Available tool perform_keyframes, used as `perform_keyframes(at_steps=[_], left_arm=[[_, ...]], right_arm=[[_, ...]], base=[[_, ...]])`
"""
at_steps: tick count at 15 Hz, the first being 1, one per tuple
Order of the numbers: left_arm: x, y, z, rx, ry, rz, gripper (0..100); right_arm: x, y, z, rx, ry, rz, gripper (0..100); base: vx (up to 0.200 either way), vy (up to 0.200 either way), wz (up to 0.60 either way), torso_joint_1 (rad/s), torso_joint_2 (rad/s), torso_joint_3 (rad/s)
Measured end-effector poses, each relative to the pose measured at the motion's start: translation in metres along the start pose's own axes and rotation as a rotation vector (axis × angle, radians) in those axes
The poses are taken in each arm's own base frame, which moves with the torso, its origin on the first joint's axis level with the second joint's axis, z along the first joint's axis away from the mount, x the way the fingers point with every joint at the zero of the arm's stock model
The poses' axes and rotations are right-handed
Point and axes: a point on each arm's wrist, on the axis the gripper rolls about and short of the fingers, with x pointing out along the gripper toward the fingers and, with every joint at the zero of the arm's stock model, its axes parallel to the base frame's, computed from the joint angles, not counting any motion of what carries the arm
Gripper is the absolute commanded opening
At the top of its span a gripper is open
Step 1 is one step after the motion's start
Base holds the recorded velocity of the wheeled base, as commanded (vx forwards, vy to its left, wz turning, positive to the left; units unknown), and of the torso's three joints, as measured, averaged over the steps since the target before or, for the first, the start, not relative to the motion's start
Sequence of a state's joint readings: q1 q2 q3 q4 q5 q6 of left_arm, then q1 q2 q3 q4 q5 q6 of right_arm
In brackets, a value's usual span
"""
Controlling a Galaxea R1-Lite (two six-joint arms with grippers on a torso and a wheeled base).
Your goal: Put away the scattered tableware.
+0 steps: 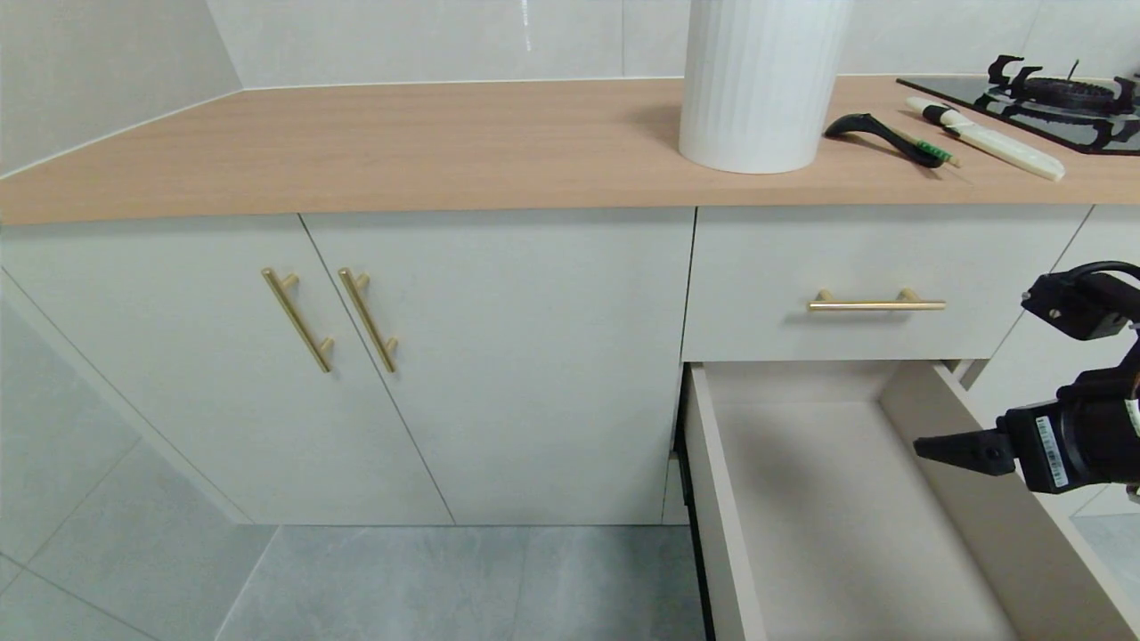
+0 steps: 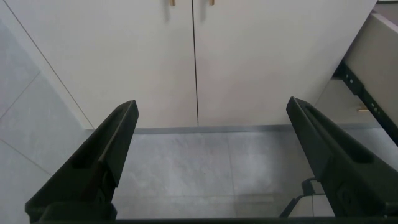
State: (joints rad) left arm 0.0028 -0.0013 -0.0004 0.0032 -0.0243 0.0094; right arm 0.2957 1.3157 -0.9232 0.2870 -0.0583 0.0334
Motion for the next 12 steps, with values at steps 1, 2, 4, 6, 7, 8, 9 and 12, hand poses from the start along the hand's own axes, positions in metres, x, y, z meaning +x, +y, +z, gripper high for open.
perform_keyframes(at_steps=[1,2,4,6,7,8,9,12], left_arm=[[0.0000,0.0000,0.0000,0.000,0.000,0.000,100],[0.0000,0.0000,0.0000,0.000,0.000,0.000,100],[0.0000,0.0000,-0.0001,0.000,0.000,0.000,100],[0.0000,0.0000,-0.0001,0.000,0.000,-0.001,100],[0.0000,0.0000,-0.0001,0.000,0.000,0.000,100],[0.0000,0.0000,-0.0001,0.000,0.000,0.000,100],[0.0000,0.0000,-0.0001,0.000,0.000,-0.001,100],[0.0000,0.0000,-0.0001,0.000,0.000,0.000,100]], right_arm=[[0.0013,-0.0012,-0.0017,-0.007,-0.011,-0.005,100],[0.0023,-0.0020,-0.0029,-0.013,-0.024,-0.008,100],[0.0035,-0.0027,-0.0049,-0.019,-0.032,-0.013,100],[0.0034,-0.0029,-0.0061,-0.019,-0.032,-0.014,100],[0.0034,-0.0030,-0.0067,-0.019,-0.029,-0.014,100],[0.0036,-0.0033,-0.0068,-0.018,-0.028,-0.017,100],[0.0034,-0.0032,-0.0067,-0.019,-0.029,-0.016,100],[0.0018,-0.0031,-0.0066,-0.020,-0.034,-0.015,100]], base=[[0.000,0.000,0.00,0.000,0.00,0.000],[0.000,0.000,0.00,0.000,0.00,0.000],[0.000,0.000,0.00,0.085,-0.22,-0.122],[0.000,0.000,0.00,0.141,-0.12,-0.239],[0.000,0.000,0.00,0.203,-0.26,-0.271],[0.000,0.000,0.00,0.198,-0.52,-0.256],[0.000,0.000,0.00,0.178,-0.71,-0.212],[0.000,0.000,0.00,0.061,-0.55,-0.251]])
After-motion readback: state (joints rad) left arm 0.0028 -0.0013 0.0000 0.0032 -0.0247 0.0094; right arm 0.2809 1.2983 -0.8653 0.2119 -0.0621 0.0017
